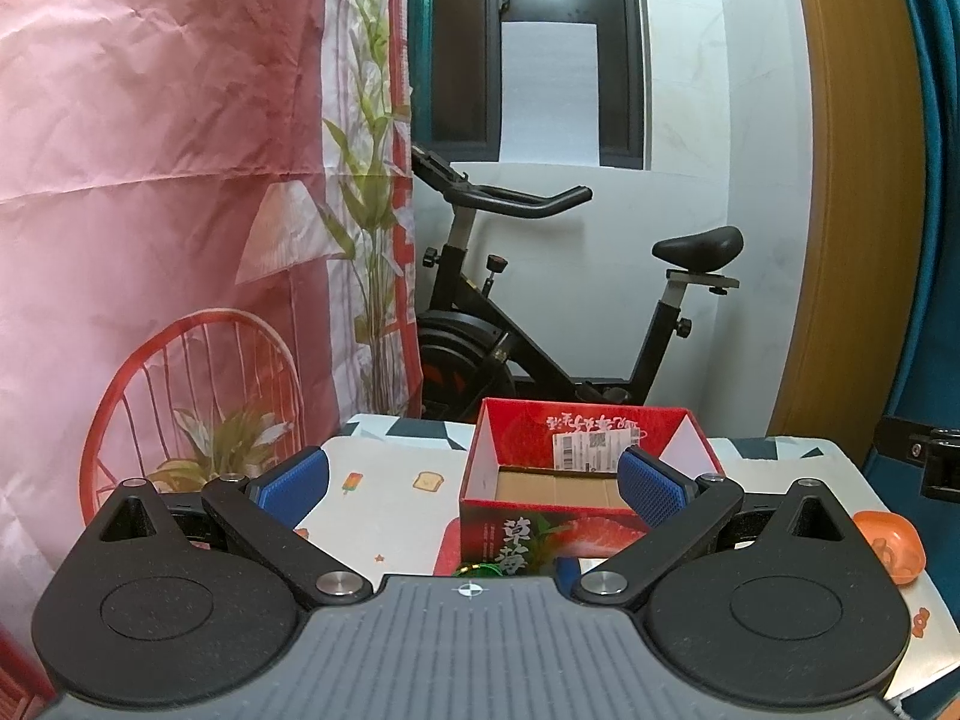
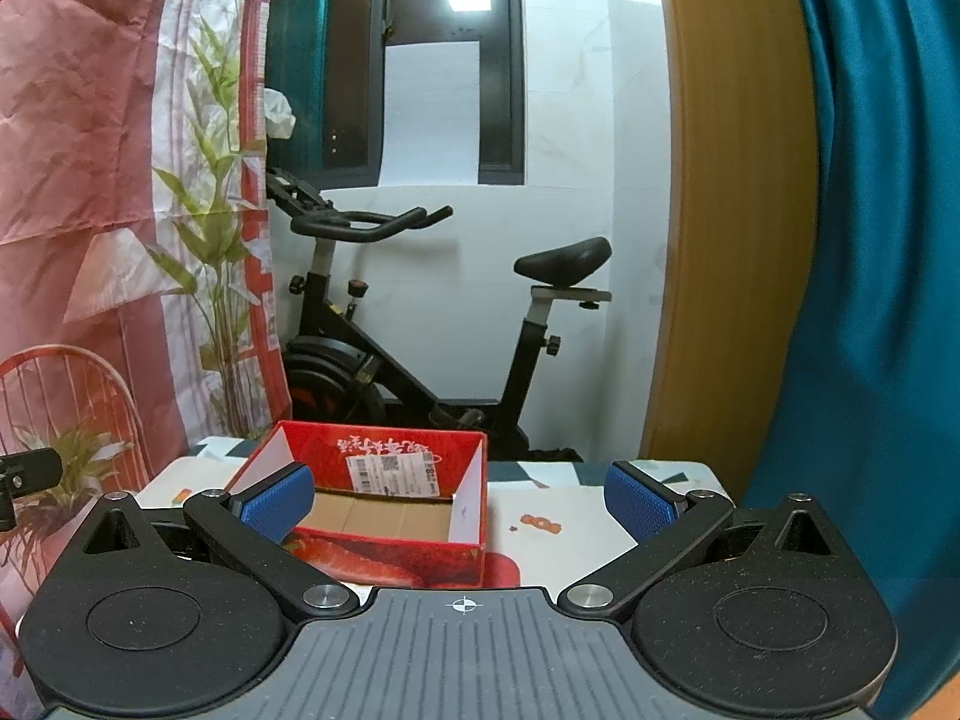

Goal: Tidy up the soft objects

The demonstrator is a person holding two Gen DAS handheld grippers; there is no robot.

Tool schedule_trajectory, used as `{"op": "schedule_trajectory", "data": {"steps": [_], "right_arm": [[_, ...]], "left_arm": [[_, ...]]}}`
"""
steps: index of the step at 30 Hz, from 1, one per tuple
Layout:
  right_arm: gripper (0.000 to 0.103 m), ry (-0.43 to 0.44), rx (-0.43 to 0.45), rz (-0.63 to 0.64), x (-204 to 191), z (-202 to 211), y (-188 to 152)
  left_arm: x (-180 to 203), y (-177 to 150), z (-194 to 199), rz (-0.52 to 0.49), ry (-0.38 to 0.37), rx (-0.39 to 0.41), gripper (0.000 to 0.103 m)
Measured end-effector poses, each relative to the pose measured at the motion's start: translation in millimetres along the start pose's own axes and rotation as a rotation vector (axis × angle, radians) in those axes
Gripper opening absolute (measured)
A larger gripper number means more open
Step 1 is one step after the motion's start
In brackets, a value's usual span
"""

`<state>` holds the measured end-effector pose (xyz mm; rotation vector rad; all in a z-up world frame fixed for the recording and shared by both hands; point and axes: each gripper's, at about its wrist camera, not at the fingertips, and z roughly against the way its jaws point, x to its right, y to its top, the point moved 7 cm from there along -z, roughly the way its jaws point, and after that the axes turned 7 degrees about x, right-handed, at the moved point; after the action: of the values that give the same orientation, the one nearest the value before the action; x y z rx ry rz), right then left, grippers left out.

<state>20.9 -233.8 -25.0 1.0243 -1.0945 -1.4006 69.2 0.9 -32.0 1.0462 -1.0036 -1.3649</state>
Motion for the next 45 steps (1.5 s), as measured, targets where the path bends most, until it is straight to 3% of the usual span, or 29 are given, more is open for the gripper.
{"op": "schedule_trajectory", "data": {"steps": [7,12,17,23,28,34,37,41,45], "right_arm": [[0.103,0.004,-0.001,0.006,-4.6,-0.2,-1.4],[0.103,0.023,0.006,-0.005,-3.5,-0.9,-3.4],[0.103,0.079,0.049,-0.064,-0.5,-9.4,-3.5],[0.103,0.140,-0.003,-0.086,-1.9,-48.3,-18.6],[0.103,0.164,-0.040,-0.096,-4.9,-86.7,-41.2],[0.103,0.222,-0.138,-0.160,-5.7,-133.8,-64.5],[0.103,0.171,-0.142,-0.099,-8.2,-154.6,-71.0],[0.103,0.170,-0.161,-0.094,-9.2,-177.5,-87.0],[0.103,0.153,-0.200,-0.083,-12.5,-196.3,-110.7]], "left_arm": [[1.1,-2.7,-1.8,-0.003,-0.011,-0.005,0.103],[-3.7,-5.4,-3.9,0.052,-0.044,-0.016,0.103],[-5.4,-7.9,-13.0,0.040,-0.035,-0.023,0.103],[-16.1,-18.6,-48.5,0.073,-0.003,-0.060,0.103],[-9.1,-34.7,-80.6,-0.036,0.037,-0.059,0.103],[-9.1,-52.3,-120.7,-0.016,-0.002,-0.102,0.101],[-9.6,-60.9,-141.6,0.002,-0.054,-0.138,0.092],[-10.8,-78.7,-164.1,0.108,-0.108,-0.192,0.092],[-2.9,-101.3,-183.8,0.107,-0.116,-0.244,0.092]]}}
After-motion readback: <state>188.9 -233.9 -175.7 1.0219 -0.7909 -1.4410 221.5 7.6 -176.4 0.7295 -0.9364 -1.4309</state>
